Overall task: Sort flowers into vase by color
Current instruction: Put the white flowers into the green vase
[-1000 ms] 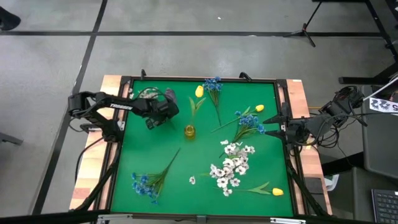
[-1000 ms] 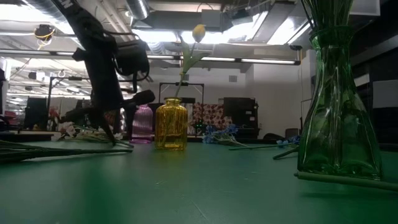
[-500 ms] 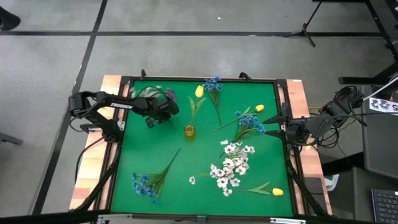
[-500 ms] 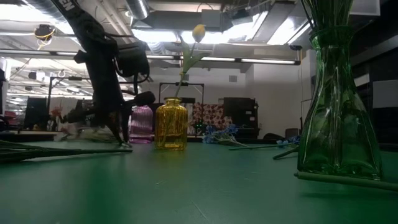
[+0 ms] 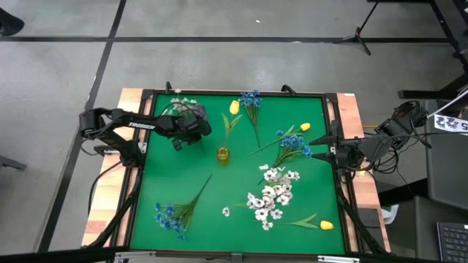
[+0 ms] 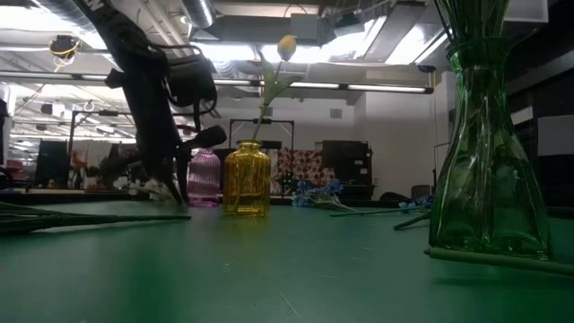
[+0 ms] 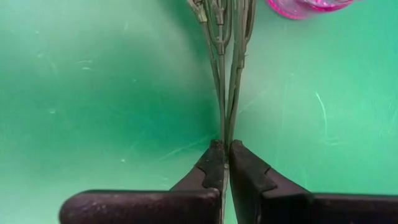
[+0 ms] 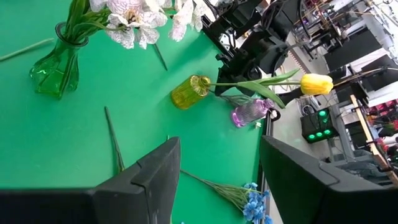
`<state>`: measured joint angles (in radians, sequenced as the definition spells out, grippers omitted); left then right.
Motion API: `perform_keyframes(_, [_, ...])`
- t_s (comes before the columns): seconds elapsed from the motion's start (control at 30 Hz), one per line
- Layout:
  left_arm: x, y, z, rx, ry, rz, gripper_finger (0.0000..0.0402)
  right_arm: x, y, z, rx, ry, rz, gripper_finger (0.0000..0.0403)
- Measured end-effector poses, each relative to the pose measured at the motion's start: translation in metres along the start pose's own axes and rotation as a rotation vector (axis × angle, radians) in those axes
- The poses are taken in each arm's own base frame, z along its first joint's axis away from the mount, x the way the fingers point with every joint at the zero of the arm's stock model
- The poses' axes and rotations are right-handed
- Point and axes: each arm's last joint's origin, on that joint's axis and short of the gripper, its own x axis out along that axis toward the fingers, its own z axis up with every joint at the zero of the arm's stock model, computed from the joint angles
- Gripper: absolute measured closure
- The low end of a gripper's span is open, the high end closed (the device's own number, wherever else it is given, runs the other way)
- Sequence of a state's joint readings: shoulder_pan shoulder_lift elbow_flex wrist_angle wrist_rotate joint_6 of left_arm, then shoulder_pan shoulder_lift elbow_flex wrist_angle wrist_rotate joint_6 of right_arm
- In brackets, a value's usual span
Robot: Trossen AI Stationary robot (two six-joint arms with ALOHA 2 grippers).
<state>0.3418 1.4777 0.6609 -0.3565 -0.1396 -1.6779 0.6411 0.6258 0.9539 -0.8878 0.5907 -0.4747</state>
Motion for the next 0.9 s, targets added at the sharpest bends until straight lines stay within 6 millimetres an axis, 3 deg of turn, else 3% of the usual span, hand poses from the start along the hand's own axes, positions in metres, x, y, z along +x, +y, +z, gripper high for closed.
perform_keyframes(0.17, [-0.011, -0.001, 0.000, 0.009, -0.010, -0.034, 0.0397, 0.000, 0.000, 0.000, 0.002, -0.002, -0.001, 0.0185])
perform_keyframes(0.47, [-0.050, 0.010, -0.004, -0.003, -0.091, -0.088, 0.0397, 0.000, 0.000, 0.000, 0.000, -0.001, -0.001, 0.0185])
perform_keyframes(0.9, [-0.107, 0.020, -0.021, 0.089, -0.218, -0.376, 0.0399, 0.000, -0.001, 0.002, 0.015, -0.024, -0.004, 0.0185])
